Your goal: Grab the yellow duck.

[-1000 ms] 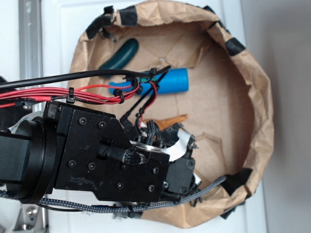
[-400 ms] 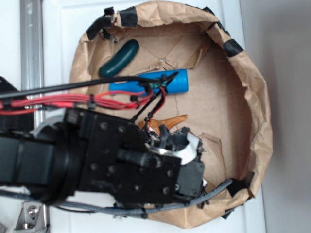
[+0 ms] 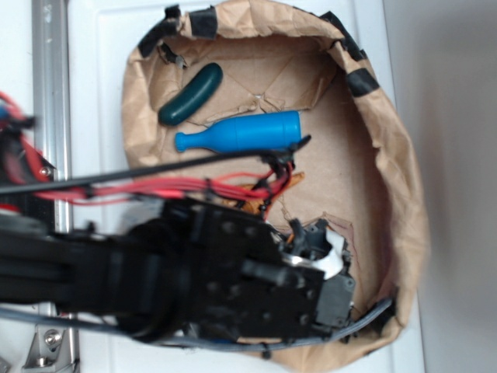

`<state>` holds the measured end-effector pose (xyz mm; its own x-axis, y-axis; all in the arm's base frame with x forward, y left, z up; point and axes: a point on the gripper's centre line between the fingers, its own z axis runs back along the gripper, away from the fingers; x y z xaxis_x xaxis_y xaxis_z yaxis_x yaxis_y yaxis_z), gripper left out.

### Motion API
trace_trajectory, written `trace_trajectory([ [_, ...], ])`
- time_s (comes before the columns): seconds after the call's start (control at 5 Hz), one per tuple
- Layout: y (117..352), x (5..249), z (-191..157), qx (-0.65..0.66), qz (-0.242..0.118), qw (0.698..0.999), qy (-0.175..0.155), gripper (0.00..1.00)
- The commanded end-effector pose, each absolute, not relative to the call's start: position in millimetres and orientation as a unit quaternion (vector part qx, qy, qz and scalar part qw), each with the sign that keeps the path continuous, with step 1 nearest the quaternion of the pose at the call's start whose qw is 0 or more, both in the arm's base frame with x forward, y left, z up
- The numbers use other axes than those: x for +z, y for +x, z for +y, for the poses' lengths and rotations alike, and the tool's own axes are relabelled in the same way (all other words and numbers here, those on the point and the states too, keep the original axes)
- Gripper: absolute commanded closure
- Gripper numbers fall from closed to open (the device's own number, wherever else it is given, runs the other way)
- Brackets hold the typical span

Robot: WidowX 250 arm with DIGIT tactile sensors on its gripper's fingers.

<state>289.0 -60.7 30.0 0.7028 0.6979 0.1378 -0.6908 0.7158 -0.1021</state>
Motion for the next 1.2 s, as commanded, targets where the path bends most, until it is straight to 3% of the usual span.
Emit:
trace_trajectory([
  [0.0,286.1,32.7,-75.4,0.348,-0.096,0.931,-0.053,0.00],
  [0.2,282.7,33.6,-72.9,0.362,-0.095,0.926,-0.058,1.00],
  [0.4,279.5,43.5,-64.5,0.361,-0.113,0.924,-0.065,1.00],
  [0.6,282.8,82.5,-42.2,0.311,-0.175,0.932,-0.060,1.00],
  [0.8,283.6,128.3,-12.3,0.284,-0.205,0.937,-0.007,1.00],
  [1.0,285.6,147.0,-0.1,0.276,-0.233,0.932,0.014,1.00],
])
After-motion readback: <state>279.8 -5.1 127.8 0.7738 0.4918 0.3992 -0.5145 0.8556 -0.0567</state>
